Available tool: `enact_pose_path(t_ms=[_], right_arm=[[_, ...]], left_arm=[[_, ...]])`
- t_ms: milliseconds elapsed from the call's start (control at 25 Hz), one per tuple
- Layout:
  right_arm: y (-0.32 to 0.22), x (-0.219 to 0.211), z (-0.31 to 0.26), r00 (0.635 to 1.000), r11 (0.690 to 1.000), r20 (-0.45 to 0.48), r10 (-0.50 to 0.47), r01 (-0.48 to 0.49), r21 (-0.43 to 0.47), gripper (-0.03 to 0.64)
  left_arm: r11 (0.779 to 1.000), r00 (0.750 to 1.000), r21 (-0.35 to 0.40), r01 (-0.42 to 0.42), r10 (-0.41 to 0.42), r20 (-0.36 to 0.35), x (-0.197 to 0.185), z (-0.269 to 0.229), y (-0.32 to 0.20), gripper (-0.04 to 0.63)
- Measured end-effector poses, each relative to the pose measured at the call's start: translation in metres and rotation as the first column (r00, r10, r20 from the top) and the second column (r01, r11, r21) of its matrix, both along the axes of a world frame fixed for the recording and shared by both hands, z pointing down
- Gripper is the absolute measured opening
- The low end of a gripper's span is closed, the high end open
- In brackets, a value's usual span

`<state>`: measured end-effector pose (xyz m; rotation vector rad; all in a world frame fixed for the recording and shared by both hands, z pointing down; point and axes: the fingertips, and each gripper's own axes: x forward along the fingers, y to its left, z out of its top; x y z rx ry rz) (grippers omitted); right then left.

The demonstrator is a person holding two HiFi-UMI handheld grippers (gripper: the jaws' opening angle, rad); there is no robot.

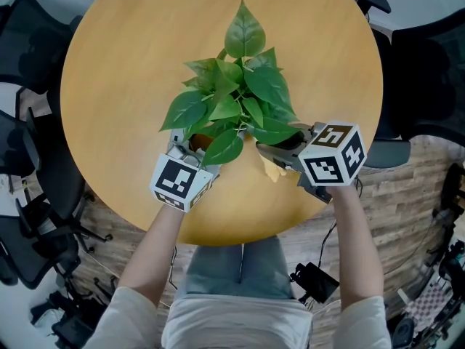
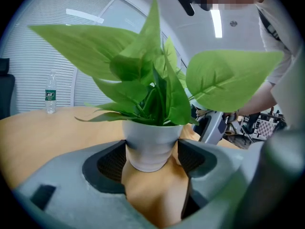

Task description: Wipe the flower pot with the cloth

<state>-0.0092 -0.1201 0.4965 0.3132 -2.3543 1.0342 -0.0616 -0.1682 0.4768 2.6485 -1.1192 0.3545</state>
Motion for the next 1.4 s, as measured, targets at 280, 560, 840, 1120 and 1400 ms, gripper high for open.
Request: enact_pose_path(t_ms=[280,560,840,1120,1400], right_arm=[[-0.003,0.021,-0.001,0.999,0.999,-0.010,0.039,-0.039,-0.010,0.072],[-0.003,0.021,-0.001,0.999,0.999,-0.010,0.043,-0.043,-0.015,0.072],[-0.003,0.022,-0.002,0.999,0.999,-0.005,0.043,-0.043,-0.024,0.072],[-0.003,0.023,-0.001,1.000,0.999,-0.010,0.025,-0.025,-0.023,0.072],[-0.003,0.022,-0.001,0.999,0.999,-0.005,0.032,-0.032,-0.028,0.072]], left_arm=[[1.000,1.000,-0.003,0.013,-0.013,0.019,0.013,-0.001,0.029,0.331],[0.997,0.998,-0.066,-0.034,0.038,0.058,-0.002,0.011,0.046,0.334],[0.979,0.980,-0.101,-0.175,0.183,0.075,-0.017,0.011,0.017,0.426],[0.881,0.877,0.001,-0.473,0.470,0.096,0.000,-0.006,-0.001,0.466],[0.802,0.802,0.021,-0.597,0.597,-0.003,0.020,-0.015,0.001,0.480]])
